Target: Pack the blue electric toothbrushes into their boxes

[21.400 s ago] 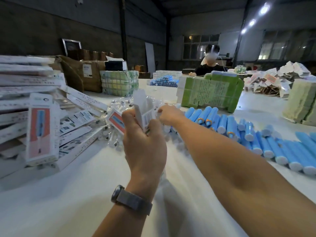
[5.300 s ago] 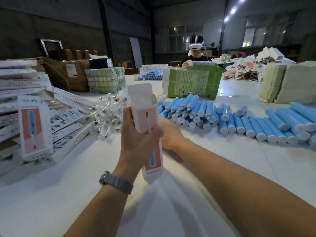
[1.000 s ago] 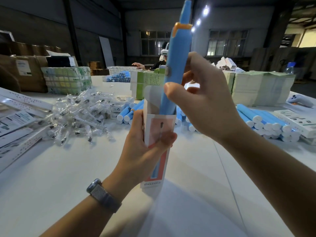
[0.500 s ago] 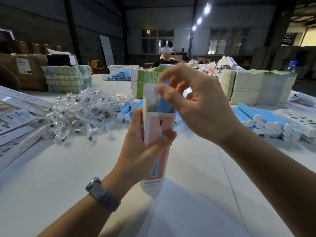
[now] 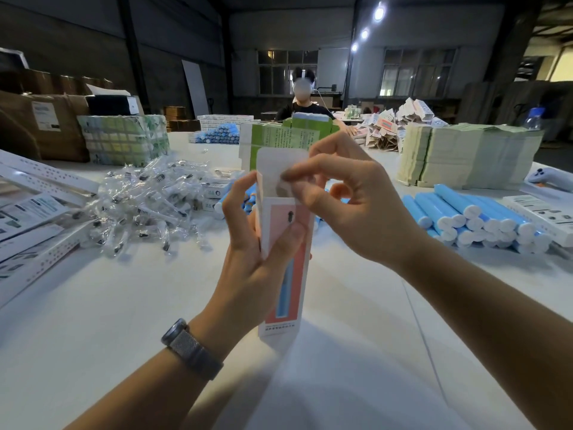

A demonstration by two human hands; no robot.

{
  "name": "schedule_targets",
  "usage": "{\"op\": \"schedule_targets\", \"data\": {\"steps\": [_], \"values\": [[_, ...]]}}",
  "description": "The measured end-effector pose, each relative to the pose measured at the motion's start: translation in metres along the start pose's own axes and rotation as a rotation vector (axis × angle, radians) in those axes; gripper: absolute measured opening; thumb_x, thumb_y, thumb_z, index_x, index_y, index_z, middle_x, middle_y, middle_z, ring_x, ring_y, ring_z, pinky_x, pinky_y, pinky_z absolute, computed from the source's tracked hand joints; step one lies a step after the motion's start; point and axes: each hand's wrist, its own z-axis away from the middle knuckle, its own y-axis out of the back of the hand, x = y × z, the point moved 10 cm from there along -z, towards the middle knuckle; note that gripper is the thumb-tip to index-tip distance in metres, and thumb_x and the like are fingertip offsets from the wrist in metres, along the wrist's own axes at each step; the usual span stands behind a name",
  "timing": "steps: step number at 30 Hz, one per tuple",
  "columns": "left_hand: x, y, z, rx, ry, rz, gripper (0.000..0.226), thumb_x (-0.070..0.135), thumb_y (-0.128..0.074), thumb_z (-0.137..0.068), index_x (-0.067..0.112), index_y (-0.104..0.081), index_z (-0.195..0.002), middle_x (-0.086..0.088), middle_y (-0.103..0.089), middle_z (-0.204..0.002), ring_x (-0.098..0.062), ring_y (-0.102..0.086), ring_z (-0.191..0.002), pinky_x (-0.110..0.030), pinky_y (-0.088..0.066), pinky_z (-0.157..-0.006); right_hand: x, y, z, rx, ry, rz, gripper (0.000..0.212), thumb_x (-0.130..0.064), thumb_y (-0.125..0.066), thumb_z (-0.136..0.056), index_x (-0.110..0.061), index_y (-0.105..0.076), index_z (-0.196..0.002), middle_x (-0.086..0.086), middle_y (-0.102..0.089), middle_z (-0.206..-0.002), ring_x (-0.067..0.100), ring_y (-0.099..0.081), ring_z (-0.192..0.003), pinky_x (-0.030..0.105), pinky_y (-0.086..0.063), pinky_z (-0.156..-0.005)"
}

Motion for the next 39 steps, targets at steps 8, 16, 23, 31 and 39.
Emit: {"op": "schedule_targets", "data": {"steps": [8, 16, 23, 31, 39], "values": [[-0.001, 0.005, 0.0, 0.024, -0.04, -0.024, 0.04, 0.028, -0.055, -0.097, 0.053, -0.038, -0.123, 0.002, -0.059, -0.114, -0.026, -0.067, -0.089, -0.034, -0.059, -0.071, 0.008, -0.011, 0.012, 0.104, 0.006, -0.222, 0.01, -0.02, -0.058, -0.095, -0.026, -0.063, -0.102, 0.002, -0.057, -0.1, 0.004, -0.054, -0.083, 0.015, -0.046, -0.071], [0.005, 0.009, -0.001, 0.044, -0.09, 0.012, 0.017, 0.031, -0.047, -0.098, 0.039, -0.044, -0.112, 0.013, -0.063, -0.1, -0.007, -0.063, -0.082, -0.022, -0.054, -0.068, 0.011, -0.027, 0.02, 0.061, -0.016, -0.349, 0.029, -0.017, -0.062, -0.093, -0.021, -0.059, -0.121, 0.004, -0.059, -0.108, 0.031, -0.059, -0.093, 0.053, -0.054, -0.07], [0.01, 0.01, -0.003, 0.067, -0.105, -0.006, 0.02, 0.032, -0.037, -0.103, 0.046, -0.05, -0.11, 0.012, -0.062, -0.106, -0.008, -0.065, -0.084, -0.021, -0.053, -0.068, 0.016, -0.023, 0.019, 0.094, -0.052, -0.354, 0.016, -0.019, -0.066, -0.09, -0.025, -0.064, -0.105, 0.014, -0.064, -0.11, 0.036, -0.063, -0.096, 0.056, -0.053, -0.075], [0.008, 0.01, 0.0, 0.079, -0.105, 0.038, 0.018, 0.024, -0.036, -0.107, 0.032, -0.043, -0.122, 0.006, -0.06, -0.118, -0.012, -0.066, -0.097, -0.023, -0.054, -0.076, 0.014, -0.021, 0.016, 0.049, -0.02, -0.33, 0.017, -0.02, -0.066, -0.089, -0.013, -0.069, -0.103, -0.001, -0.06, -0.098, 0.033, -0.061, -0.092, 0.051, -0.051, -0.067], [0.007, 0.011, 0.0, 0.076, -0.09, 0.042, 0.013, 0.028, -0.036, -0.103, 0.032, -0.038, -0.115, 0.01, -0.064, -0.104, -0.013, -0.066, -0.085, -0.027, -0.055, -0.069, 0.012, -0.021, 0.012, 0.014, -0.033, -0.369, 0.013, -0.02, -0.061, -0.09, -0.018, -0.068, -0.101, -0.001, -0.056, -0.095, 0.025, -0.06, -0.092, 0.035, -0.054, -0.064]]}}
